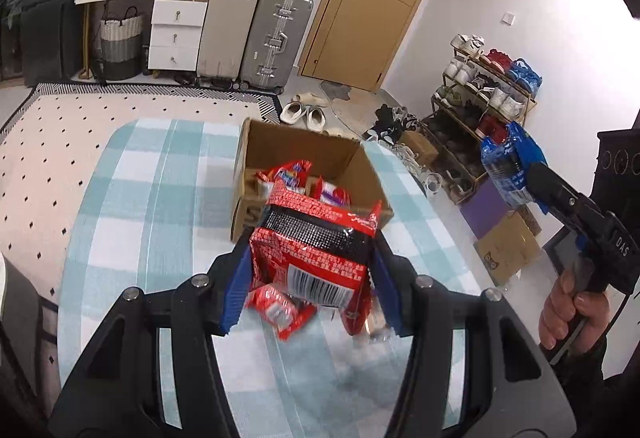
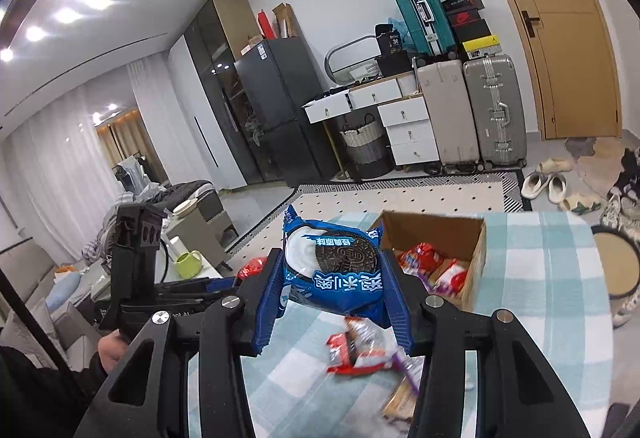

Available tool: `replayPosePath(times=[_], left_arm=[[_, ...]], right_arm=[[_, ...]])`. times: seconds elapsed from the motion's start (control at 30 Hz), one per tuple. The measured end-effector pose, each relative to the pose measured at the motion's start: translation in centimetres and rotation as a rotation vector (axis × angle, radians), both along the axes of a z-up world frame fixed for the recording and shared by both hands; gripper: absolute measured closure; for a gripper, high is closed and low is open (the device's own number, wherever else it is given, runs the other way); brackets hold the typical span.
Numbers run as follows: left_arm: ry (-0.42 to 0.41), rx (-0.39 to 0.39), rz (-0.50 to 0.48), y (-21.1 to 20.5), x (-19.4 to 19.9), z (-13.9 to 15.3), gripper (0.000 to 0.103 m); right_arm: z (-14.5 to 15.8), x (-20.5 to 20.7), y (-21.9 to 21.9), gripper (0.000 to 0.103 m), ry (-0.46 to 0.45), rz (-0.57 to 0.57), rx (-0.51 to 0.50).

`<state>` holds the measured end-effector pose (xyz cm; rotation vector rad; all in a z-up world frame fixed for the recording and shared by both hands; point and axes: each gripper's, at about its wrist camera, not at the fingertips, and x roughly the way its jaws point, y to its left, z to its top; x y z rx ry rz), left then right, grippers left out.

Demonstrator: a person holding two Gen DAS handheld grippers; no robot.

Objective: Organize snacks
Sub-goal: 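Carry the red chip bag and blue Oreo pack over the box with both grippers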

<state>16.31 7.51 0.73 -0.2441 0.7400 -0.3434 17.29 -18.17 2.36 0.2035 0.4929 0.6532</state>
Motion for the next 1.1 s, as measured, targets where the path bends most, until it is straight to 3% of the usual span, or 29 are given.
replayPosePath(times=[0.3,0.53,0.73,1.1], left_arm=[[0.04,-0.017,-0.013,-1.8,9.1,3.2,0.051],[0.057,0.042,-0.026,-4.6,15.8,3.8,0.051],[0.096,0.119,-0.028,-7.0,20.1,1.0,0.051],[0.195,0.105,-0.062,-7.2,24.4,-7.2,0.051]], right_arm=[[2.5,6.4,-1.2,0.055,0.018,-0.016,-0.007],[3.3,11.9,-0.8,0.055,0.036,-0.013,-0.032],[-0.2,16.5,0.6,0.055,0.125,0.0,-0.045],[-8.4,21.2,1.4,0.055,0.267,-0.002,-0.064]])
